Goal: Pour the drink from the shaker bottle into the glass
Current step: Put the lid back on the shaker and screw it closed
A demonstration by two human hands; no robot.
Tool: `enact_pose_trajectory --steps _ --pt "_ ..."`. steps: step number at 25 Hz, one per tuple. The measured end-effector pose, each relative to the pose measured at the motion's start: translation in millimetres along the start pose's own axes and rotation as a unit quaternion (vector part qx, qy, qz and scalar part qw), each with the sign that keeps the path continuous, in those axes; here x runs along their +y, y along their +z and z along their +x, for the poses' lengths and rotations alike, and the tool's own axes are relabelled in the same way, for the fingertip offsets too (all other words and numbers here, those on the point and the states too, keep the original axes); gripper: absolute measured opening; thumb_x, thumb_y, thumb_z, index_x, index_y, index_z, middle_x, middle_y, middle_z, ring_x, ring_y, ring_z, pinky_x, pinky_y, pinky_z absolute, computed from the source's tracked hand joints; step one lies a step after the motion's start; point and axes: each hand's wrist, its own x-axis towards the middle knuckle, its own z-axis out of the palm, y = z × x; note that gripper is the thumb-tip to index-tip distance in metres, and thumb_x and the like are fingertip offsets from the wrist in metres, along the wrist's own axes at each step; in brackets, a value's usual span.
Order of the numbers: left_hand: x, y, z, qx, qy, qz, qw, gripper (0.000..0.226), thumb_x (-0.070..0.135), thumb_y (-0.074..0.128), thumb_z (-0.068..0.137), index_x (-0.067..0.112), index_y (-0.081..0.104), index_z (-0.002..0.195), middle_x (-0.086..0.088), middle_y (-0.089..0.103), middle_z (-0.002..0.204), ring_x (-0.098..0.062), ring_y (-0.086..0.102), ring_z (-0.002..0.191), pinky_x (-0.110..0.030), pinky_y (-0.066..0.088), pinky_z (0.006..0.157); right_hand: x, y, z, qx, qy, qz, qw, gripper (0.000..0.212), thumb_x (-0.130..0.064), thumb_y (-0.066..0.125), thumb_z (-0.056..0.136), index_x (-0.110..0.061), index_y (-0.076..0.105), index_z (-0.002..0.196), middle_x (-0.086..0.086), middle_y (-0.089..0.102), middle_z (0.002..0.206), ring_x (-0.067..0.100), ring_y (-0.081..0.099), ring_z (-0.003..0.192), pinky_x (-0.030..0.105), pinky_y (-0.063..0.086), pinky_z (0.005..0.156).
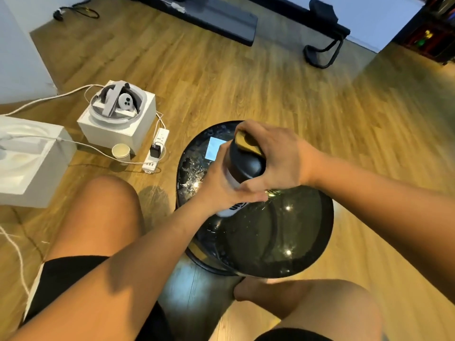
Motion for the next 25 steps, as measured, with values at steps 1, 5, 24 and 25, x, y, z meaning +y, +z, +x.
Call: enact_pose_trajectory --steps 1,5,24,25 --pt "0 1 0 0.009 -0.002 0.001 1.0 0.103 0.038 0.1 0.046 0.043 0.041 0.13 0.03 0.06 0.123 0.0 0.06 0.122 -0.024 0.05 0.101 -3 2 -1 0.009 0.023 0.006 1.0 0.091 -0.067 0.068 0.051 -0.024 0.038 0.125 -0.003 0.057 0.103 0.023 0.058 0.086 0.038 0.048 0.076" --pt "-3 6 -2 0.038 0.007 0.056 0.998 0.101 0.034 0.1 0.048 0.054 0.039 0.125 0.042 0.06 0.117 0.017 0.059 0.112 -0.005 0.048 0.089 -21 13 -3 0.069 0.169 0.03 0.983 0.087 -0.07 0.063 0.048 -0.028 0.036 0.119 -0.002 0.056 0.096 0.026 0.056 0.081 0.036 0.043 0.065" --pt "14 1 -2 0.028 -0.093 0.105 0.99 0.102 0.064 0.09 0.034 0.06 0.038 0.121 0.027 0.063 0.112 0.019 0.057 0.106 -0.011 0.044 0.09 -23 -19 -26 0.009 0.338 0.022 0.941 0.06 -0.066 0.032 0.092 -0.012 0.056 0.08 0.005 0.058 0.07 0.023 0.059 0.066 0.032 0.044 0.054" --pt "14 2 -2 0.024 -0.091 0.103 0.99 0.106 0.064 0.09 0.034 0.047 0.042 0.127 0.027 0.063 0.112 0.017 0.057 0.107 -0.014 0.045 0.093 -24 -22 -27 0.009 0.337 0.0 0.942 0.06 -0.066 0.033 0.092 -0.013 0.055 0.074 0.006 0.056 0.068 0.022 0.057 0.063 0.031 0.041 0.051"
